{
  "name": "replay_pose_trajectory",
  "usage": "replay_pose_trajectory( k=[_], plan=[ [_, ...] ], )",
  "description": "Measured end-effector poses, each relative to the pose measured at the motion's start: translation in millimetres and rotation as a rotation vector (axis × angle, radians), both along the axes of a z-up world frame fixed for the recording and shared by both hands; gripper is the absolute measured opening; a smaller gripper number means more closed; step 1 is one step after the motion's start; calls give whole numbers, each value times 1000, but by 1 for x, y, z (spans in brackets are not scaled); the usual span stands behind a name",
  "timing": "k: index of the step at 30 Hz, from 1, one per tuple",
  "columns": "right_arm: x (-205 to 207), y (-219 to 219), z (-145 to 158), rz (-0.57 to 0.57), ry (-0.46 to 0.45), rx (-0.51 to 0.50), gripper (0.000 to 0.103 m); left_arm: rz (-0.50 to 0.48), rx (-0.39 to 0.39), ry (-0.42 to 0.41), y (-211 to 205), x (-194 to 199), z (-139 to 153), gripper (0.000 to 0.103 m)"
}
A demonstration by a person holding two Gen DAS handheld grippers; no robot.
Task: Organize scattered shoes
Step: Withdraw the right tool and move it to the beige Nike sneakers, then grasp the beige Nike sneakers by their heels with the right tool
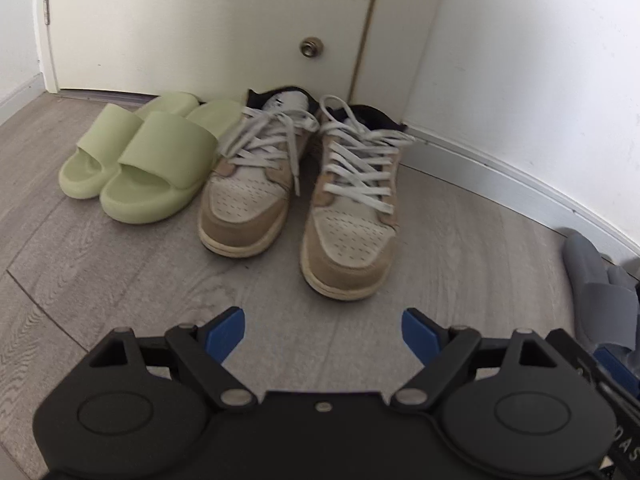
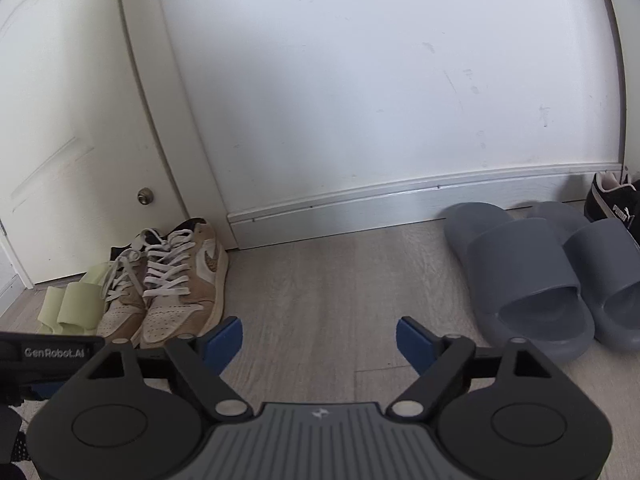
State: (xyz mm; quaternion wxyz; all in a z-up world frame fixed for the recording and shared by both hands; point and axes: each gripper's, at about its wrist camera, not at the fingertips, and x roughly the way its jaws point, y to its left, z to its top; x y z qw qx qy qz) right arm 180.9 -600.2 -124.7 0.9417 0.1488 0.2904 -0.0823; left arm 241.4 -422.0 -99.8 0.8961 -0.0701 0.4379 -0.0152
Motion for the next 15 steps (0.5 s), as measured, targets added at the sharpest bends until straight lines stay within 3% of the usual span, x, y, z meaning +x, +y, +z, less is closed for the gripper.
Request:
replay_pose_trajectory(
  k=[9, 15],
  plan=[
    [79, 79, 5, 109, -19, -59, 86, 297, 118, -27, 94, 14, -6, 86],
    [134, 131, -14, 158, -25, -87, 85, 477, 37, 12, 143, 15, -14, 86]
  ],
)
